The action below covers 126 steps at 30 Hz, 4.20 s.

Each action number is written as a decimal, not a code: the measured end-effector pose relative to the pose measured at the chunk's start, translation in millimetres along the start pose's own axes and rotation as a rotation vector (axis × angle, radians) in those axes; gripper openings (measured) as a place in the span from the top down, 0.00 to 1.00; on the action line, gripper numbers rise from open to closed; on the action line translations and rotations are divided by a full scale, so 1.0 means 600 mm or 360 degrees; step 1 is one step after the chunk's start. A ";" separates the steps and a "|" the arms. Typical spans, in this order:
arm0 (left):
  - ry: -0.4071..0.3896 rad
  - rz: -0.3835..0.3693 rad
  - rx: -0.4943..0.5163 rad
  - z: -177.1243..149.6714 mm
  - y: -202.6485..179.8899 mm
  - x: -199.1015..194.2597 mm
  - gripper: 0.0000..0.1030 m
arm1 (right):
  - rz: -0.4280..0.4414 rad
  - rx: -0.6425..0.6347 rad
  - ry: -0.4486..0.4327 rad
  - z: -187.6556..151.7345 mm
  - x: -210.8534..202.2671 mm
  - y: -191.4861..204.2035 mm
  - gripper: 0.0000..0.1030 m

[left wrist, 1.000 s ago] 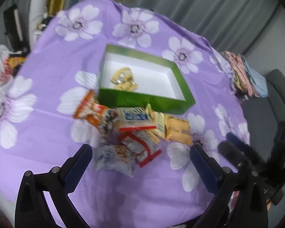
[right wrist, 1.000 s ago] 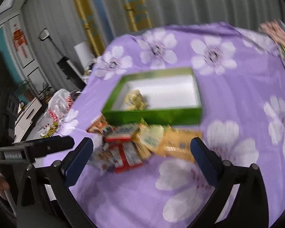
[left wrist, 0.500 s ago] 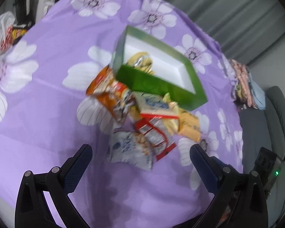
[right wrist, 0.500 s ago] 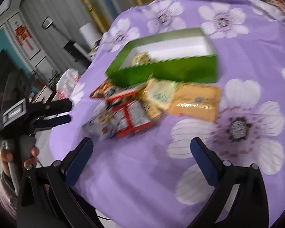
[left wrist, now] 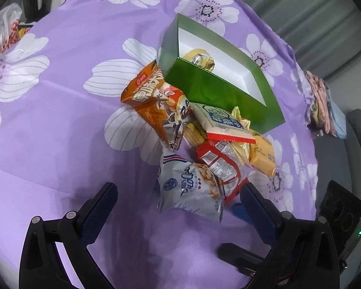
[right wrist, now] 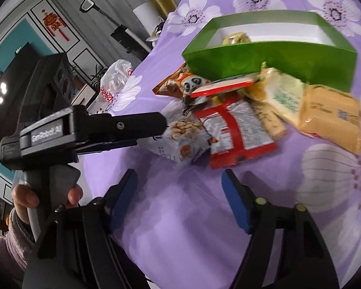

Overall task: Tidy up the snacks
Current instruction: 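Lower the right tool onto the white peanut bag in the snack pile, then grasp the white peanut bag with the right tool and lift it, then carry the peanut bag into the green box and release it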

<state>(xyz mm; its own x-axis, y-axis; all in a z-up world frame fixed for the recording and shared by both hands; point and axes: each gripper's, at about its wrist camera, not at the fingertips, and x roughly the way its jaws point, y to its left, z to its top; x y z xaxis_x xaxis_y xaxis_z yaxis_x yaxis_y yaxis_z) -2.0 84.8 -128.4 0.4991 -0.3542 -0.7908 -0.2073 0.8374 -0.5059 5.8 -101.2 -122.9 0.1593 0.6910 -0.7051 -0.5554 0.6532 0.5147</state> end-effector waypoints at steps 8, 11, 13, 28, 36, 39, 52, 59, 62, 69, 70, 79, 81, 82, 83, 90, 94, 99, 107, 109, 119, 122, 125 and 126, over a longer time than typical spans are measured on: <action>0.0068 -0.0025 -0.0027 0.005 0.010 0.029 0.35 | 0.0020 0.0041 0.0037 0.023 0.033 -0.002 0.45; 0.0069 -0.0022 -0.0061 0.007 0.019 0.033 0.40 | -0.0016 0.0055 0.0077 0.026 0.042 0.001 0.48; 0.0071 -0.0031 -0.0071 0.009 0.025 0.032 0.40 | -0.0002 0.0072 0.0084 0.026 0.040 0.005 0.48; 0.0024 0.0005 -0.0059 0.031 0.035 0.023 0.40 | -0.0021 0.0043 0.0116 0.045 0.078 0.035 0.48; 0.0012 -0.0018 -0.0093 0.035 0.043 0.023 0.52 | -0.0087 -0.0056 0.0109 0.056 0.087 0.040 0.79; -0.0005 0.0007 -0.0080 0.031 0.040 0.021 0.53 | -0.0078 -0.0074 0.0102 0.053 0.087 0.039 0.85; -0.0240 0.0070 0.0154 0.016 -0.043 -0.067 0.53 | -0.0061 -0.0257 -0.0142 0.050 -0.023 0.076 0.87; -0.0418 0.0097 0.0335 0.031 -0.118 -0.108 0.53 | -0.0089 -0.0280 -0.0332 0.073 -0.085 0.079 0.87; -0.0443 0.0089 0.0387 0.042 -0.144 -0.110 0.53 | -0.0109 -0.0277 -0.0385 0.084 -0.105 0.069 0.87; -0.0463 0.0050 0.0447 0.071 -0.192 -0.102 0.53 | -0.0167 -0.0257 -0.0480 0.110 -0.139 0.039 0.87; -0.0469 0.0049 0.0461 0.077 -0.200 -0.100 0.53 | -0.0175 -0.0258 -0.0487 0.113 -0.141 0.038 0.87; -0.0502 0.0028 0.0522 0.138 -0.250 -0.064 0.53 | -0.0286 -0.0254 -0.0558 0.173 -0.145 -0.009 0.87; -0.0502 0.0034 0.0520 0.153 -0.255 -0.053 0.53 | -0.0291 -0.0248 -0.0555 0.187 -0.139 -0.024 0.87; -0.0500 0.0037 0.0520 0.159 -0.256 -0.048 0.53 | -0.0298 -0.0248 -0.0555 0.195 -0.136 -0.029 0.87; -0.0498 0.0046 0.0522 0.169 -0.259 -0.040 0.53 | -0.0306 -0.0252 -0.0553 0.200 -0.133 -0.034 0.87; -0.0481 0.0092 0.0522 0.205 -0.263 0.003 0.53 | -0.0357 -0.0255 -0.0524 0.234 -0.108 -0.070 0.87; -0.0449 0.0103 0.0502 0.224 -0.256 0.032 0.53 | -0.0354 -0.0240 -0.0485 0.250 -0.089 -0.093 0.87; -0.0401 0.0135 0.0498 0.244 -0.248 0.073 0.53 | -0.0346 -0.0186 -0.0423 0.269 -0.064 -0.122 0.86; -0.0234 0.0148 0.0366 0.283 -0.209 0.145 0.48 | -0.0431 -0.0147 -0.0333 0.289 -0.024 -0.149 0.73; -0.0212 0.0127 0.0322 0.285 -0.198 0.147 0.31 | -0.0489 -0.0148 -0.0351 0.288 -0.026 -0.151 0.46; -0.0310 0.0146 0.0245 0.274 -0.154 0.063 0.16 | -0.0483 -0.0074 -0.0413 0.242 -0.097 -0.164 0.37; -0.0336 0.0147 0.0235 0.257 -0.140 0.031 0.06 | -0.0473 -0.0047 -0.0428 0.221 -0.116 -0.162 0.34; -0.0360 0.0176 0.0235 0.237 -0.131 0.007 0.06 | -0.0461 -0.0029 -0.0440 0.202 -0.132 -0.156 0.33; -0.0366 0.0179 0.0235 0.228 -0.129 -0.002 0.06 | -0.0453 -0.0027 -0.0443 0.197 -0.135 -0.154 0.32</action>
<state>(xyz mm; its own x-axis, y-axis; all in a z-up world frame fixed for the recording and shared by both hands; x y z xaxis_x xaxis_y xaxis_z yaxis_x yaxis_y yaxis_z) 128.5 77.4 -41.3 0.6611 -0.1664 -0.7316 -0.1555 0.9235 -0.3506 140.7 -181.1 -55.6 0.5227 0.5419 -0.6581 -0.4701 0.8272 0.3078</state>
